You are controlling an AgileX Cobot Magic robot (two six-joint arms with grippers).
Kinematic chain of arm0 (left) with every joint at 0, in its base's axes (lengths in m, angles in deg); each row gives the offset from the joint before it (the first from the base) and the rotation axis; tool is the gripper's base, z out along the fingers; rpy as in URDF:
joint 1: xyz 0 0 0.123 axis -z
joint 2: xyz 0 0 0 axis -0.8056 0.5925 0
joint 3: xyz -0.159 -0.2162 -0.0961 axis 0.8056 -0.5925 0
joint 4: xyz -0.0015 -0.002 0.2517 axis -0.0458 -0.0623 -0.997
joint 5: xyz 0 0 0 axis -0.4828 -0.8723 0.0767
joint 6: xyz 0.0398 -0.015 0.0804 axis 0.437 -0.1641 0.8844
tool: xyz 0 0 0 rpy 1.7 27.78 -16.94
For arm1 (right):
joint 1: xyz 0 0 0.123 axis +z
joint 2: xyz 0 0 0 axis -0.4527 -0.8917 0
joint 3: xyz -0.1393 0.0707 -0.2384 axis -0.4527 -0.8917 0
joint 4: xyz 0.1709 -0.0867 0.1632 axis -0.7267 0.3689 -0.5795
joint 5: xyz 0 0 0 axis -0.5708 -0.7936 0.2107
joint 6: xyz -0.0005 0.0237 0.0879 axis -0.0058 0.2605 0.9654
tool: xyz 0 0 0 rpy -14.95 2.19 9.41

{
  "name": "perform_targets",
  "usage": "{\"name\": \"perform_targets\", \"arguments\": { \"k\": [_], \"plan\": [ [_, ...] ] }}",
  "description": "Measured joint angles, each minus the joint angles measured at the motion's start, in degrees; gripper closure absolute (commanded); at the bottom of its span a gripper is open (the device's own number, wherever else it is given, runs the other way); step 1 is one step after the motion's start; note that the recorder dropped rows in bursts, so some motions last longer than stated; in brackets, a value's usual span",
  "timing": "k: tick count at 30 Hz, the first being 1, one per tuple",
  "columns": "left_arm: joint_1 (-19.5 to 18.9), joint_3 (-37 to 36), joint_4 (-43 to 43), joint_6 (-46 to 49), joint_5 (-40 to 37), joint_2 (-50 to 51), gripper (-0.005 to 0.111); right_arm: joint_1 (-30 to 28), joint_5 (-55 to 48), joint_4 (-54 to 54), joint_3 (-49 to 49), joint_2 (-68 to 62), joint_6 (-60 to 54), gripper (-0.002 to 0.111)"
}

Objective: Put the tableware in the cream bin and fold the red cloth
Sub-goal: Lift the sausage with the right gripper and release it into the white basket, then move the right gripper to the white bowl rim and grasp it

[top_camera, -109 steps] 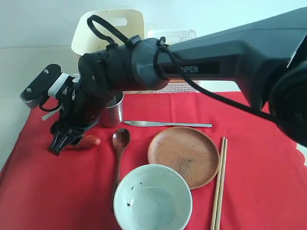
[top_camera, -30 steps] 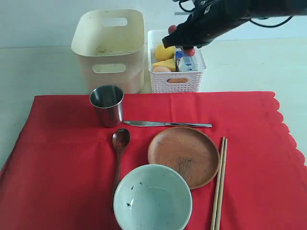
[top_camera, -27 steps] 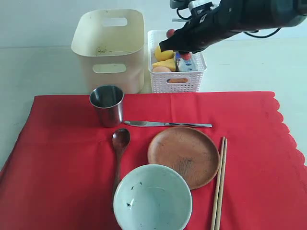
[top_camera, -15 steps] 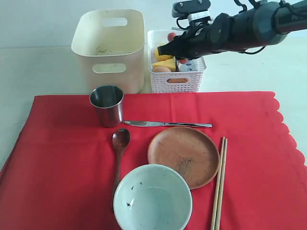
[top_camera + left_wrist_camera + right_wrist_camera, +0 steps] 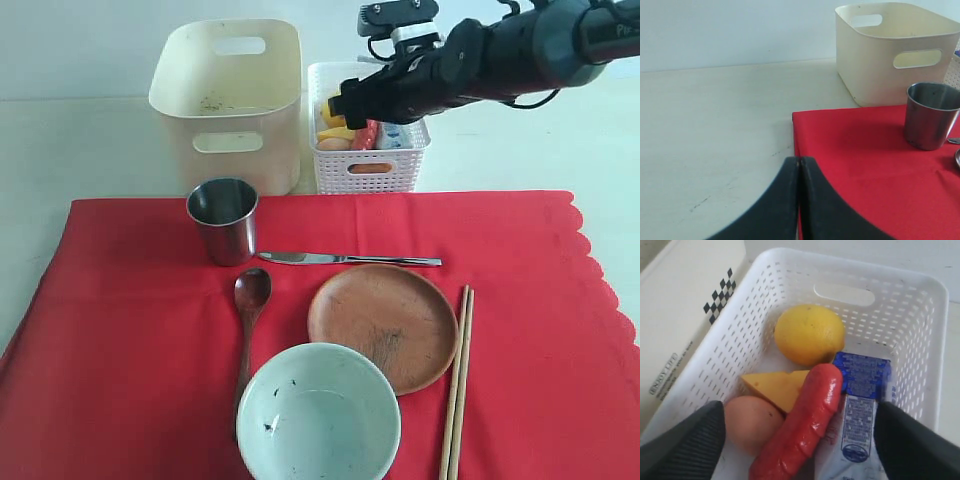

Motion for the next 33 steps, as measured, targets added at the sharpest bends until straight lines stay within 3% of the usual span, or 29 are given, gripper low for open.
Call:
{"name": "perform_targets", "arguments": {
  "k": [11,23,33],
  "plan": [
    [0.0,0.0,0.0,0.0,0.0,0.0,0.104,0.0,-11.88,3.87,0.0,12.35,0.0,0.107],
    [0.0,0.0,0.0,0.0,0.0,0.0,0.104,0.0,-15.37,3.15,-10.15,27.98,0.0,0.108],
    [0.0,0.0,0.0,0.0,0.0,0.0,0.104,0.0,-12.94,-3.57,-32.35,43.85,-1.29,0.108]
  ]
}}
